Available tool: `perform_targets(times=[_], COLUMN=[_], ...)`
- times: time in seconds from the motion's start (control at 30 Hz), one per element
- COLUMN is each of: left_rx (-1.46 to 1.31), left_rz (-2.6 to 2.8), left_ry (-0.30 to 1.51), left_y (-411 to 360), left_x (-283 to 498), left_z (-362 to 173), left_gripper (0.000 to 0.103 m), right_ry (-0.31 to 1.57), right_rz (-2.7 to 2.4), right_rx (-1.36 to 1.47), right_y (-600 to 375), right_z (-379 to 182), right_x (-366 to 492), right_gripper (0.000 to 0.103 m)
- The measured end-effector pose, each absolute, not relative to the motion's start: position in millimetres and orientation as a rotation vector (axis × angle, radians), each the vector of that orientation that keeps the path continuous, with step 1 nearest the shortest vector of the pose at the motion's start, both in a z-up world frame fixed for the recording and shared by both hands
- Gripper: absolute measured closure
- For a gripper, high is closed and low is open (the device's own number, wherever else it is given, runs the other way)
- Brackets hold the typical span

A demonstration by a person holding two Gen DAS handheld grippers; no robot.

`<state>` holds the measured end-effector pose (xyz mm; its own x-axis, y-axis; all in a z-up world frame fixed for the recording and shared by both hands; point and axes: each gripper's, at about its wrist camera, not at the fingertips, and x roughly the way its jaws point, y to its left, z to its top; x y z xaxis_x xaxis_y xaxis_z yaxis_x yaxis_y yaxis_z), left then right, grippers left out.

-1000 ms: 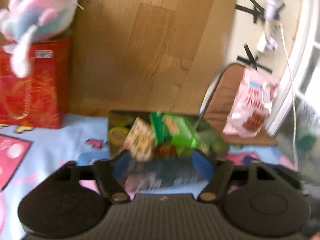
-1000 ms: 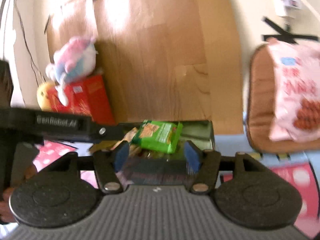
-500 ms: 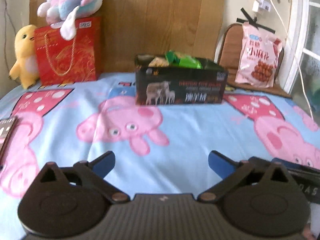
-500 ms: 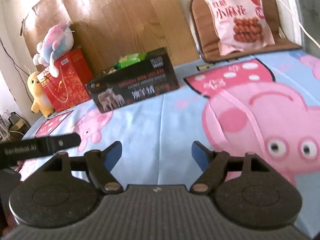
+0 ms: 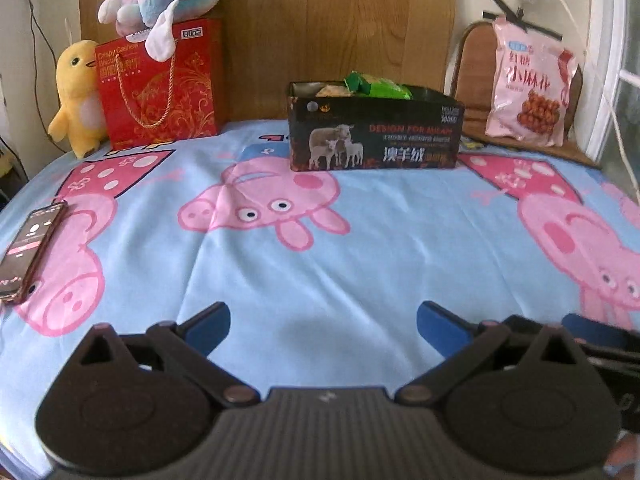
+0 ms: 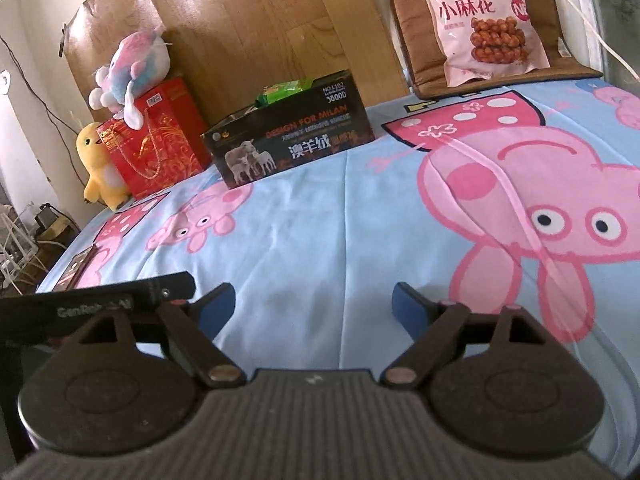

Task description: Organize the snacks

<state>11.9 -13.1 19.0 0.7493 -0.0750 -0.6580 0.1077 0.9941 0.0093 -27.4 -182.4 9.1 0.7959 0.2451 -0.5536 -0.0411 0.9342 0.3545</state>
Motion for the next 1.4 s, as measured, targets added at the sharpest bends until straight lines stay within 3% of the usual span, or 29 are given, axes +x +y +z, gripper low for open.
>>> perform_targets(times=[1.4], left_rx=[0.080], left_rz=[0.029], left_ry=[0.688], left_y=[-16.8], left_x=[6.8], left_z=[11.2], left_gripper=[0.000], right_ry=[0.626], right_rz=[0.147], right_rx=[0.356], right_y=[-185.4], right_z=[6.9], right_x=[-33.7], right_gripper=[0.013])
